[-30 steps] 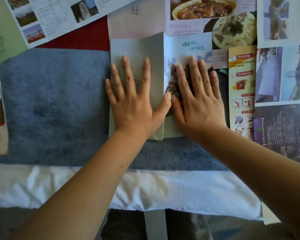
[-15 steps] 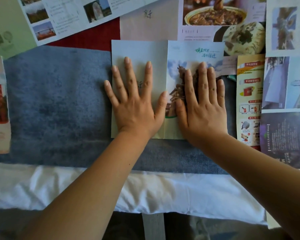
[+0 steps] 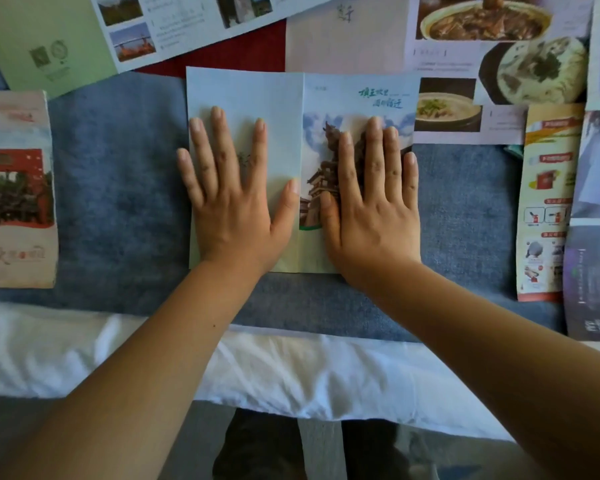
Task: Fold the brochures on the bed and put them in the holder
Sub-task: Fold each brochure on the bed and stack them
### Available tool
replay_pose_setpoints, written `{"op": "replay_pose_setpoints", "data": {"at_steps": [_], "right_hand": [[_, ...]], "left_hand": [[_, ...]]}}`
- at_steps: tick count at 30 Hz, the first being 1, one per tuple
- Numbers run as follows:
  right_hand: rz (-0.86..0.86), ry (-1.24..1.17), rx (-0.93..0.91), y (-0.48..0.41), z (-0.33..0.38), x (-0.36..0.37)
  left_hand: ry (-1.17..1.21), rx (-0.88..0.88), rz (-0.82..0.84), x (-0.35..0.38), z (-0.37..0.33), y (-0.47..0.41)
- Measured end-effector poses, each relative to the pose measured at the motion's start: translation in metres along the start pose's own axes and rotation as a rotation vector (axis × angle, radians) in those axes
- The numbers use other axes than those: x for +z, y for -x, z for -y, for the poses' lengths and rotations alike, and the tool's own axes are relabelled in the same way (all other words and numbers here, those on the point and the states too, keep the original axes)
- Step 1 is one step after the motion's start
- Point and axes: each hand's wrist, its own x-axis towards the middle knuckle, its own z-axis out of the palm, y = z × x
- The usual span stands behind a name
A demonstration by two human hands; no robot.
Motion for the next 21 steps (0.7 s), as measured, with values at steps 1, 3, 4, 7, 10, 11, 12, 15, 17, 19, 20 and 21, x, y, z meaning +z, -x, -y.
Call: {"op": "replay_pose_setpoints", "data": {"at_steps": [1,3,4,7,10,11,12,15,17,19,20,21], "right_hand": [[0.000,0.003,0.002,0.000,0.001,0.000],[0.005,0.008,0.006,0.001,0.000,0.000],[0.007,0.009,0.007,0.000,0.000,0.001],[-0.005,0.009,0.011,0.000,0.000,0.002],[-0.013,0.015,0.017,-0.001,0.001,0.003],[-0.014,0.019,0.015,-0.001,0.002,0.004],[-0.014,0.021,0.014,-0.001,0.002,0.004],[0.001,0.023,0.012,-0.002,0.001,0.003],[0.015,0.008,0.008,-0.003,0.001,0.002],[0.027,-0.012,0.005,-0.003,0.003,0.001],[0.033,-0.018,0.008,-0.003,0.004,0.000],[0.039,-0.020,0.012,-0.003,0.006,0.000]], "left_hand": [[0.009,0.002,-0.001,-0.002,0.001,0.002],[0.027,-0.005,-0.001,-0.006,0.002,0.007],[0.037,-0.014,0.003,-0.008,0.002,0.011],[0.055,-0.039,0.033,-0.011,-0.005,0.020],[0.061,-0.070,0.058,-0.012,-0.012,0.017],[0.067,-0.080,0.054,-0.012,-0.013,0.014],[0.070,-0.088,0.049,-0.013,-0.013,0.012],[0.076,-0.091,0.052,-0.018,-0.012,0.009],[0.089,-0.083,0.073,-0.021,-0.011,0.009],[0.114,-0.085,0.097,-0.025,-0.009,0.009],[0.133,-0.087,0.106,-0.026,-0.008,0.009],[0.153,-0.090,0.112,-0.027,-0.008,0.009]]}}
